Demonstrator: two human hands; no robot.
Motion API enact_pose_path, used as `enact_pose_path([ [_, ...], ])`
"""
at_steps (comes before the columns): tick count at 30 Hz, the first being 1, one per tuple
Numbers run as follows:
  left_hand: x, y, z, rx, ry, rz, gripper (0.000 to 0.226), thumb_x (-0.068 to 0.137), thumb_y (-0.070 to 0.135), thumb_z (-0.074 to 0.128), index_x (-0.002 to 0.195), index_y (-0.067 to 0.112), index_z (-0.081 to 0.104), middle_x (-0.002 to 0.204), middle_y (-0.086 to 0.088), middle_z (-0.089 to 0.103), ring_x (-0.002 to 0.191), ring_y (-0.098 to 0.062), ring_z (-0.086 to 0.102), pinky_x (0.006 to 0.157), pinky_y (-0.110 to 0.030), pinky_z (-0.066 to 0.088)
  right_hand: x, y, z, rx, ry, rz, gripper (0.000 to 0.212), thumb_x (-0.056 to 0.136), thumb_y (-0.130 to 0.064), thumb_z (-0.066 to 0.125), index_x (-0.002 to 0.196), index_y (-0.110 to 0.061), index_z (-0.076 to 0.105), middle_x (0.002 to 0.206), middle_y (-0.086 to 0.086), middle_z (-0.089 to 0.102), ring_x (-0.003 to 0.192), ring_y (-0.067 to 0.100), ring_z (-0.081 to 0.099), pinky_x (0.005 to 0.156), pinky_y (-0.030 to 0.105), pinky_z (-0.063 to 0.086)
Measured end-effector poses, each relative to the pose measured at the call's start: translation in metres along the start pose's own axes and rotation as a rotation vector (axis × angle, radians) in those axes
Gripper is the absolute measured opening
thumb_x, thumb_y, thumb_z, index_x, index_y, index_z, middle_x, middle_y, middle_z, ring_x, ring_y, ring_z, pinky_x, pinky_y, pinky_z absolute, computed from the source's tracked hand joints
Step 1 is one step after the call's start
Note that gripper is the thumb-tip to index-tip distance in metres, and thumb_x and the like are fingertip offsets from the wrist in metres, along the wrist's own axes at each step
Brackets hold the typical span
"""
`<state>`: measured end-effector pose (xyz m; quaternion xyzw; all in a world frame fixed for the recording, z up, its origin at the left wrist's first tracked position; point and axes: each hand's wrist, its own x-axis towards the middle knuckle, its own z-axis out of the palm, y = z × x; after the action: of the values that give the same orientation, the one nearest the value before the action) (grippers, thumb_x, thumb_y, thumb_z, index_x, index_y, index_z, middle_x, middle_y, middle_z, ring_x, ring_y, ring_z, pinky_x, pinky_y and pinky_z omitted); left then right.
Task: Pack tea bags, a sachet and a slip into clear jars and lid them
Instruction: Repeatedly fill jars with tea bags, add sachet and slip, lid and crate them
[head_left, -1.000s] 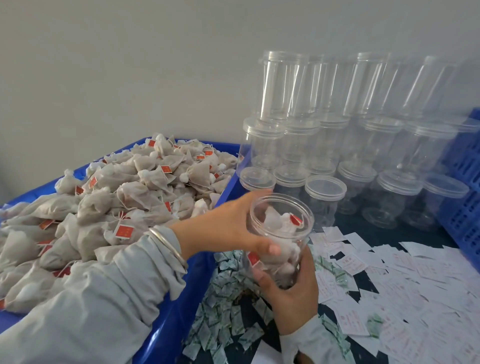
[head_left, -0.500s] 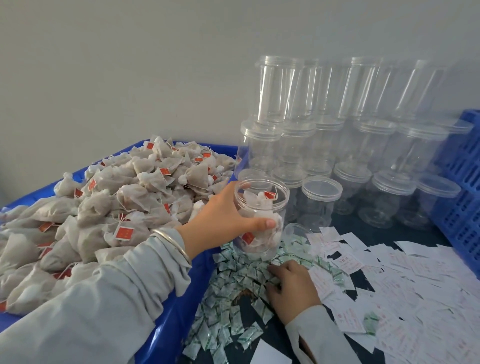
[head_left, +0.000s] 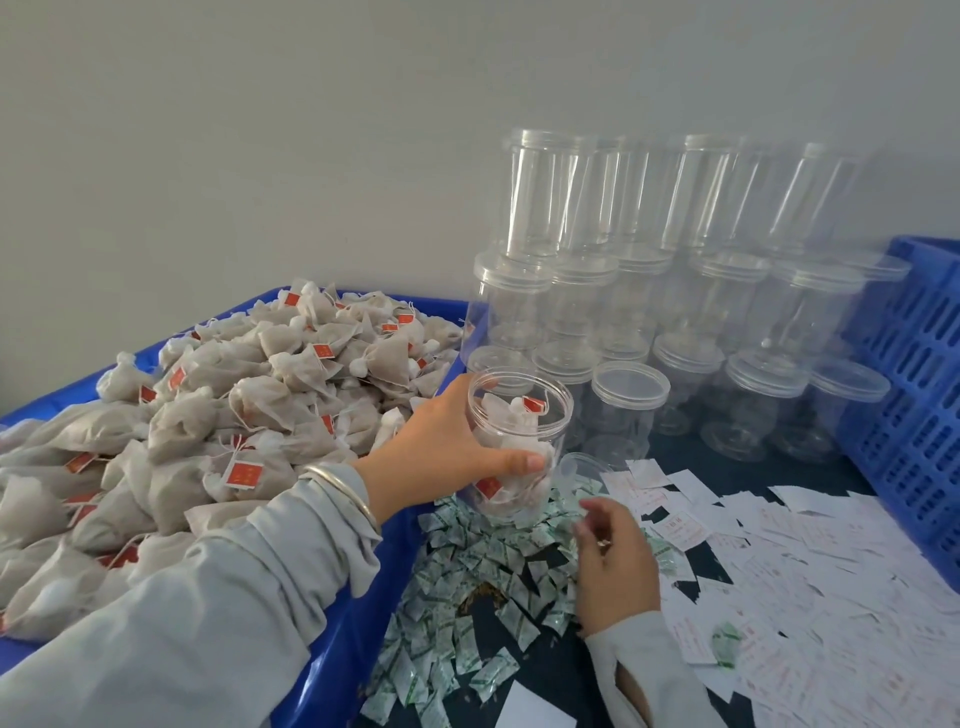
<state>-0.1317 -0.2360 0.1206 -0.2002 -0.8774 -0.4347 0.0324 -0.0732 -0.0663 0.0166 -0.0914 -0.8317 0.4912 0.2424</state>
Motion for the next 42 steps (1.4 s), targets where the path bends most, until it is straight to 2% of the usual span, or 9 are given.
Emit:
enact_pose_path([
  [3,-0.002,0.0,0.0,0.044,-0.041,0.023,0.084,0.048,0.07,0.078,0.118,0.049,0.036,0.101,0.03,0.054,0.089,0.022,0.05,0.063,0.002,0.041,0.004,-0.013,-0.018,0.204,0.184,0.078,0.021,0.091,-0.005,0.057,0.09,-0.026,0.052,0.084,-0.013,0.056,0.083,0.014,0.057,0.062,0.006,0.037],
  [8,-0.005,0.008,0.004,0.016,-0.145,0.064,0.079,0.056,0.055,0.082,0.121,0.045,0.037,0.103,0.022,0.057,0.081,0.013,0.06,0.057,-0.012,0.051,0.016,-0.067,-0.054,0.398,0.422,-0.158,0.024,0.089,-0.007,0.06,0.085,-0.03,0.052,0.083,-0.014,0.059,0.072,-0.002,0.061,0.065,0.003,0.046],
  [11,-0.011,0.015,0.009,-0.039,-0.205,0.084,0.073,0.057,0.051,0.083,0.112,0.055,0.034,0.103,0.017,0.059,0.069,0.001,0.067,0.05,-0.018,0.053,0.017,-0.095,-0.056,0.433,0.272,-0.296,0.028,0.084,-0.004,0.064,0.082,-0.03,0.055,0.08,-0.012,0.061,0.071,-0.003,0.06,0.065,0.007,0.047],
  [15,-0.016,0.02,0.018,-0.051,-0.224,0.118,0.078,0.061,0.045,0.085,0.124,0.039,0.039,0.101,0.009,0.067,0.072,-0.001,0.068,0.056,-0.015,0.052,0.012,-0.103,-0.048,0.208,0.081,-0.425,0.035,0.082,-0.002,0.068,0.083,-0.035,0.055,0.081,-0.018,0.059,0.079,0.0,0.059,0.07,0.006,0.044],
  [20,-0.021,0.025,0.022,-0.035,-0.186,0.078,0.074,0.055,0.053,0.085,0.114,0.046,0.041,0.102,0.02,0.061,0.085,0.014,0.06,0.065,-0.005,0.047,0.011,-0.081,-0.073,0.106,0.143,-0.492,0.019,0.086,-0.011,0.062,0.09,-0.029,0.061,0.087,-0.023,0.06,0.085,0.001,0.058,0.076,0.005,0.041],
  [26,-0.023,0.038,0.028,-0.026,-0.07,0.013,0.1,0.035,0.076,0.071,0.123,0.042,0.04,0.103,0.027,0.058,0.09,0.017,0.055,0.068,-0.003,0.042,0.024,-0.024,-0.124,-0.177,-0.058,-0.117,0.021,0.091,-0.009,0.058,0.092,-0.03,0.064,0.096,-0.008,0.066,0.078,-0.008,0.054,0.067,0.0,0.038],
  [30,-0.028,0.053,0.05,-0.043,0.001,-0.024,0.094,0.038,0.072,0.076,0.12,0.044,0.039,0.101,0.026,0.057,0.091,0.006,0.058,0.075,-0.015,0.048,0.02,0.015,-0.132,-0.446,-0.327,0.076,0.023,0.093,-0.012,0.056,0.111,-0.02,0.068,0.115,-0.002,0.065,0.099,0.011,0.058,0.089,0.018,0.04],
  [35,-0.046,0.058,0.095,-0.166,0.135,-0.117,0.095,0.045,0.06,0.084,0.126,0.035,0.04,0.108,0.018,0.058,0.095,-0.01,0.063,0.085,-0.034,0.054,0.004,0.039,-0.116,-0.726,-0.527,0.058,0.046,0.086,-0.044,0.062,0.128,-0.026,0.056,0.134,-0.003,0.049,0.123,0.016,0.044,0.1,0.024,0.034],
  [42,-0.082,0.035,0.155,-0.453,0.37,-0.126,0.063,0.057,0.022,0.09,0.099,0.043,0.048,0.092,0.026,0.062,0.09,0.021,0.055,0.066,0.002,0.04,-0.007,0.051,-0.106,-0.794,-0.459,-0.026,0.042,0.085,-0.05,0.059,0.12,-0.027,0.063,0.131,-0.003,0.045,0.119,0.018,0.041,0.096,0.03,0.038],
])
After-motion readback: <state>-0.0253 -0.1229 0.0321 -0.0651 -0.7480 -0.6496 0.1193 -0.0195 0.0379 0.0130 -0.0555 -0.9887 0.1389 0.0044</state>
